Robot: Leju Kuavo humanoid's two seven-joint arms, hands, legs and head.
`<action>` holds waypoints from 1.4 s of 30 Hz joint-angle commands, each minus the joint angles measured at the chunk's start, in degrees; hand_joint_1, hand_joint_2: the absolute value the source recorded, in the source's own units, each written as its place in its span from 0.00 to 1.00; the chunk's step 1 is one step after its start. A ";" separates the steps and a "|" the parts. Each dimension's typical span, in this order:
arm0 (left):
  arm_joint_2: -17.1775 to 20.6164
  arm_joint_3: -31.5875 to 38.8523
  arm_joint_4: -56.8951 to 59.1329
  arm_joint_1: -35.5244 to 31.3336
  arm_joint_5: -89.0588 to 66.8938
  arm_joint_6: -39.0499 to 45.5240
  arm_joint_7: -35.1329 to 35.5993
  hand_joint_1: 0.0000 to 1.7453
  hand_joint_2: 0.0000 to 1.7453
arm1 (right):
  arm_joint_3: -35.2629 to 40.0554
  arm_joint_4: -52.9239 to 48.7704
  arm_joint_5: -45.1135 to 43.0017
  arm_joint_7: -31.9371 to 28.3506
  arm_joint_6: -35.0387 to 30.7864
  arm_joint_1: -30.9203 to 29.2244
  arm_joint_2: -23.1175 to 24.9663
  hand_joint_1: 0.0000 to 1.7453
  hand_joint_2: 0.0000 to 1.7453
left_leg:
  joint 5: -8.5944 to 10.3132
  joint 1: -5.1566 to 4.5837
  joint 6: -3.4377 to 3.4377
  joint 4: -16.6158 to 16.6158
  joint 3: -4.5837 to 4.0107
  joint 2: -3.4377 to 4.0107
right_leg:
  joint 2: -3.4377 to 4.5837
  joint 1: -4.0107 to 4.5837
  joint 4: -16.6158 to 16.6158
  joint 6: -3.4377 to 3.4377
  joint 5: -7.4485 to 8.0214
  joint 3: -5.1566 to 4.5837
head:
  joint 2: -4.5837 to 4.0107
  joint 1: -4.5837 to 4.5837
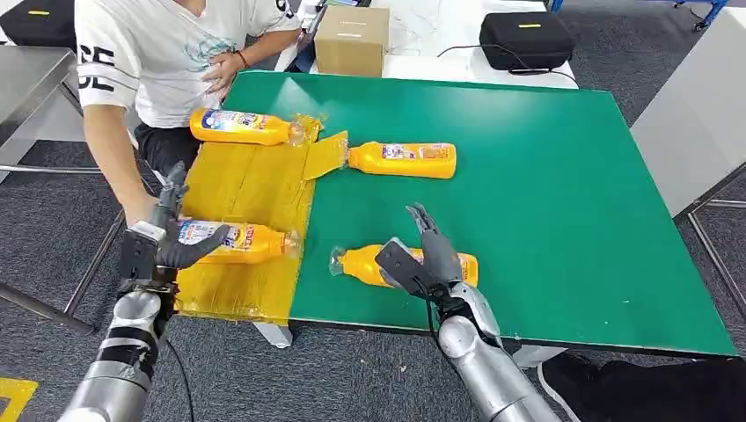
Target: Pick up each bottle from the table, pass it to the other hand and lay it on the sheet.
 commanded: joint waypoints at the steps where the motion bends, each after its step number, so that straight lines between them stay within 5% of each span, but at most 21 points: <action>1: -4.94 2.63 3.55 -2.25 0.24 -0.64 1.00 0.00 1.00 | 1.92 0.69 0.63 0.85 0.63 0.25 -3.25 0.00 1.00 | -0.11 0.02 -0.02 -0.02 0.22 -0.14 | -0.11 0.03 -0.03 -0.04 -0.13 0.28 | 0.00 0.02; 7: -10.37 0.64 3.60 -2.39 4.46 -4.22 7.28 0.00 1.00 | 1.37 1.93 5.53 5.37 0.92 2.14 -5.05 0.00 1.00 | -0.06 0.01 0.00 -0.04 0.16 -0.31 | -0.26 0.03 -0.06 -0.02 -0.12 0.20 | 0.00 -0.02; 17: -10.05 -7.03 -0.22 0.14 7.92 -4.62 9.47 0.00 1.00 | 2.68 4.73 14.93 11.15 7.52 -2.43 -9.18 0.00 1.00 | -0.11 -0.02 0.03 -0.01 0.13 -0.09 | -0.03 -0.01 -0.06 -0.02 -0.06 0.19 | 0.00 0.02; 18: -9.87 -7.13 -0.10 0.09 7.57 -4.43 9.35 0.00 1.00 | 3.13 5.62 15.19 11.24 8.68 -3.44 -9.54 0.28 1.00 | -0.18 -0.02 0.01 0.00 0.29 -0.08 | -0.03 0.00 -0.06 -0.05 -0.14 0.35 | 0.00 0.00; 19: -9.80 -6.95 0.17 -0.03 7.48 -4.38 9.27 0.00 1.00 | 3.83 7.19 15.39 11.25 10.05 -4.80 -9.75 1.00 1.00 | -0.14 -0.02 0.01 0.00 0.20 -0.05 | 0.01 -0.01 -0.05 -0.03 -0.08 0.23 | 0.00 0.00; 29: -9.58 -6.94 1.04 -0.60 7.47 -5.57 8.75 0.00 1.00 | 5.22 12.16 14.65 10.61 13.14 -8.64 -9.55 1.00 1.00 | -0.07 0.00 0.03 -0.02 0.18 -0.05 | -0.01 0.02 -0.08 -0.01 -0.04 0.21 | 0.00 0.00; 36: -9.30 -7.00 5.83 -3.55 9.29 -9.85 7.73 0.00 1.00 | 8.23 25.99 5.84 4.25 22.07 -19.79 -7.47 1.00 1.00 | -0.10 -0.02 0.02 0.02 0.24 0.09 | 0.14 0.00 -0.01 -0.02 -0.02 0.23 | 0.00 0.00; 42: -9.22 -7.74 8.15 -5.47 9.60 -6.98 8.03 0.00 1.00 | 1.17 20.67 -7.60 -2.18 13.97 -15.85 -3.66 1.00 1.00 | 0.01 0.01 0.05 -0.02 0.17 -0.04 | 0.00 0.03 -0.06 0.05 0.04 0.19 | 0.00 0.00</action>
